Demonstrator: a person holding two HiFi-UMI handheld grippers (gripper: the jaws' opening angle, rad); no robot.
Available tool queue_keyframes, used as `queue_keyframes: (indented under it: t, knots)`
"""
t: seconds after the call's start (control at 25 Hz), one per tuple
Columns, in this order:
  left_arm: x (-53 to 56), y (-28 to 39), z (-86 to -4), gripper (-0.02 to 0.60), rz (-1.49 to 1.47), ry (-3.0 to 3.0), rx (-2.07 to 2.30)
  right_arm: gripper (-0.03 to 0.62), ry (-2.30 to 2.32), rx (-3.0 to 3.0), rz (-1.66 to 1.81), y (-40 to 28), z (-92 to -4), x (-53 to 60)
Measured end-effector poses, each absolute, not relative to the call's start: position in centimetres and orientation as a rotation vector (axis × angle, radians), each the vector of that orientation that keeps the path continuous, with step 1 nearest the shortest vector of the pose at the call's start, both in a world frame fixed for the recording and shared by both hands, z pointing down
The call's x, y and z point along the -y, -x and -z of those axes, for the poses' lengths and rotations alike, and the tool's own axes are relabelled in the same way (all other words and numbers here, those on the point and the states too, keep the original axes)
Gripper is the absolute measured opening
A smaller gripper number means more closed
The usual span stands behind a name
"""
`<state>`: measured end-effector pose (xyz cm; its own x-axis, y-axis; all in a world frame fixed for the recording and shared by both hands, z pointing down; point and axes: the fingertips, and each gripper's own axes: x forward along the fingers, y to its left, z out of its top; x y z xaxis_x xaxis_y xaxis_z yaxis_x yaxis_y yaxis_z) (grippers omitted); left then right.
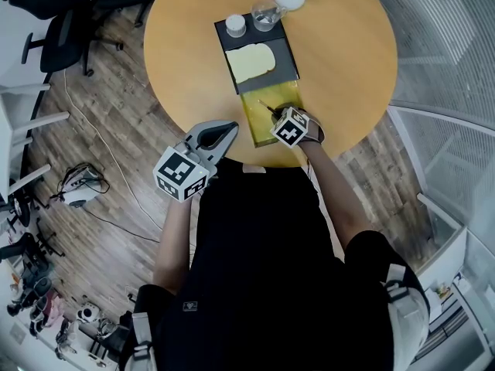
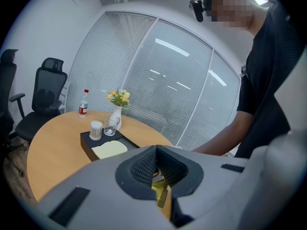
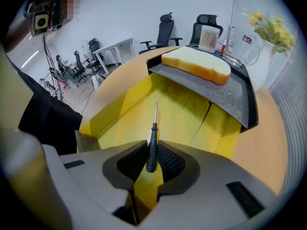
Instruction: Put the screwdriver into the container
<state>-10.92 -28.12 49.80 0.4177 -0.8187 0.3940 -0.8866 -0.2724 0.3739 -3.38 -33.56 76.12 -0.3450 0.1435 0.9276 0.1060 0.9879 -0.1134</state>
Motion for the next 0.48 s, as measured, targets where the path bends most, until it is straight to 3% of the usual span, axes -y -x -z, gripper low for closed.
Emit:
queue_keyframes:
  t: [0.48]
  knots:
    - [28.16,11.05,-49.76,0.003,-0.159,-2.141,1.442,0.077,0.143,1.925,-0.009,3.43,-76.43,33.67]
